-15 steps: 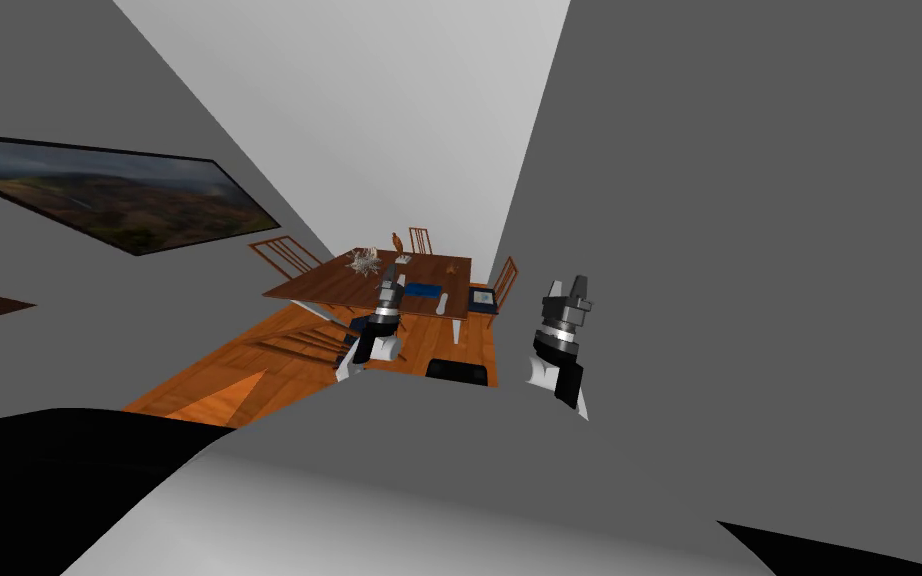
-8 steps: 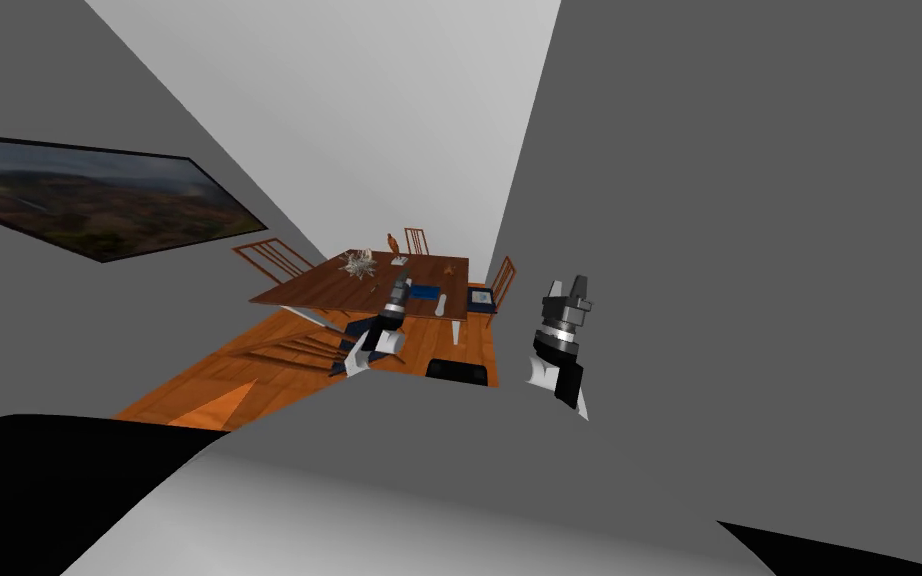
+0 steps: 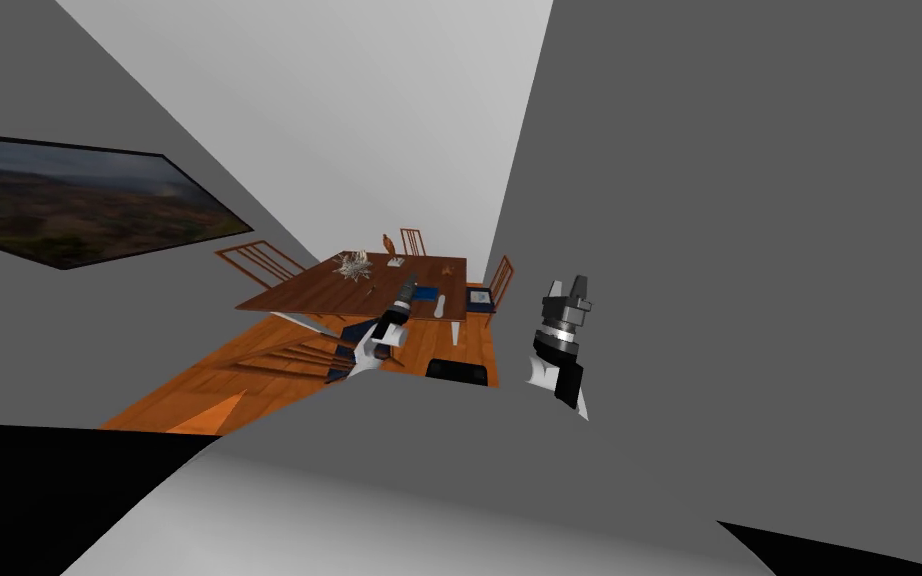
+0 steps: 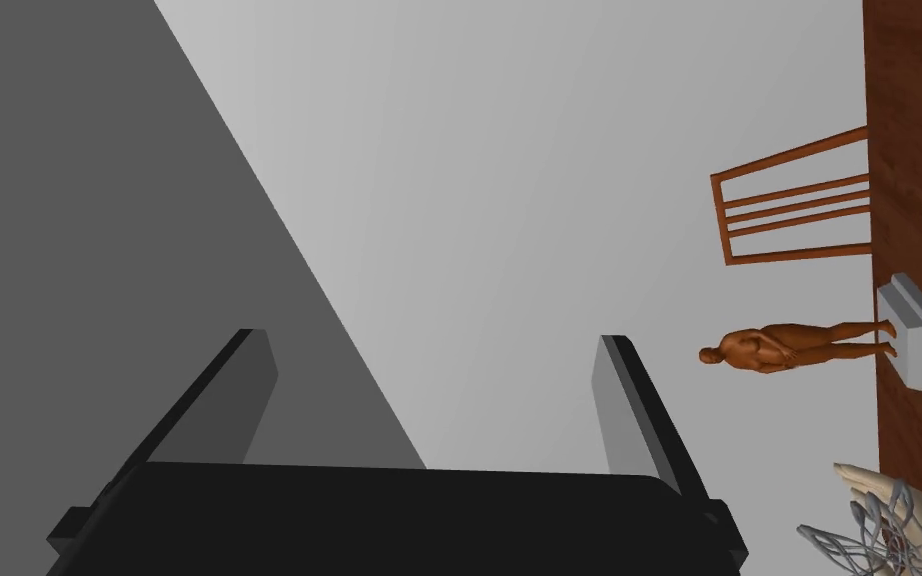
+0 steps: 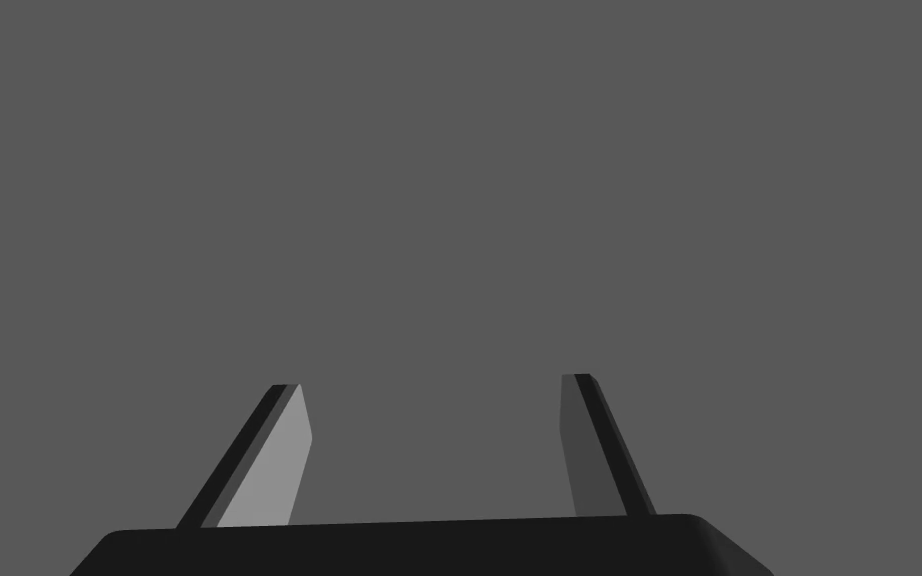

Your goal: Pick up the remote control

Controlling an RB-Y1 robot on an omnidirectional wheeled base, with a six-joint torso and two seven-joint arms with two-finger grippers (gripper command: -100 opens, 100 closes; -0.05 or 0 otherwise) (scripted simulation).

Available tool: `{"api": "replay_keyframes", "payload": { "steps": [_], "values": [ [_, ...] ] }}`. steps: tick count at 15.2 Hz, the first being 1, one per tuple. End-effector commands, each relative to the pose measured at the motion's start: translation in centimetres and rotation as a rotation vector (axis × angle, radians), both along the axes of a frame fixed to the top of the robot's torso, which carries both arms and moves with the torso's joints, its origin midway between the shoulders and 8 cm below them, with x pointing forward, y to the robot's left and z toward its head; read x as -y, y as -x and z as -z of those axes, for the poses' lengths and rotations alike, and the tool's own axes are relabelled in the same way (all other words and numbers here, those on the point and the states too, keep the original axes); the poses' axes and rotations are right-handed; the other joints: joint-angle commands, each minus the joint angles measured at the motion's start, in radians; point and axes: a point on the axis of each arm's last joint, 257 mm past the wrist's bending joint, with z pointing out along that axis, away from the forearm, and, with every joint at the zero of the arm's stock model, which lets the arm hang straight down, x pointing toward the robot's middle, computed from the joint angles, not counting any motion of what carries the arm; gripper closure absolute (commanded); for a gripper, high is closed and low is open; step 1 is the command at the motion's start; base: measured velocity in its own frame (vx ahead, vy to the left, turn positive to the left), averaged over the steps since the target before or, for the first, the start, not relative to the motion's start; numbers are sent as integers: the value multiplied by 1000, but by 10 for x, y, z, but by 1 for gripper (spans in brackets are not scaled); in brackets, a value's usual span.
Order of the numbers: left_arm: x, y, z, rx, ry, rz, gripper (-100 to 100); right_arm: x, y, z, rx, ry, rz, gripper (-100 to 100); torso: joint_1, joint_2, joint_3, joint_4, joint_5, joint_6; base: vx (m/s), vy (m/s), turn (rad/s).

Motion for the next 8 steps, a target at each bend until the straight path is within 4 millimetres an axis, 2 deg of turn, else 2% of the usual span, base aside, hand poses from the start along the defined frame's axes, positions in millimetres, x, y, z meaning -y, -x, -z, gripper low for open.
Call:
{"api": "replay_keyframes", "payload": {
  "steps": [1,2,3,4,5,6,7,8],
  "values": [
    [-1,-12,21,-60,-27,-5,-100,0,0,0,0,0,0,0,0,0,0,0,0,0,20,34,-110],
    [-2,-12,22,-64,-27,-5,-100,0,0,0,0,0,0,0,0,0,0,0,0,0,15,29,-55],
    [0,-24,32,-102,-60,-4,-100,0,0,0,0,0,0,0,0,0,0,0,0,0,8,37,-83],
    [-2,-25,45,-130,-61,-8,-100,0,0,0,0,0,0,0,0,0,0,0,0,0,6,40,-98],
    [-2,-25,45,-131,-61,-8,-100,0,0,0,0,0,0,0,1,0,0,0,0,0,9,28,-44],
    [-1,-36,53,-164,-96,-7,-100,0,0,0,0,0,0,0,0,0,0,0,0,0,12,29,-100],
    [-3,-37,66,-198,-97,-10,-100,0,0,0,0,0,0,0,0,0,0,0,0,0,16,33,-116],
    [-3,-37,67,-199,-97,-10,-100,0,0,0,0,0,0,0,0,0,0,0,0,0,14,29,-40]
  ]
}}
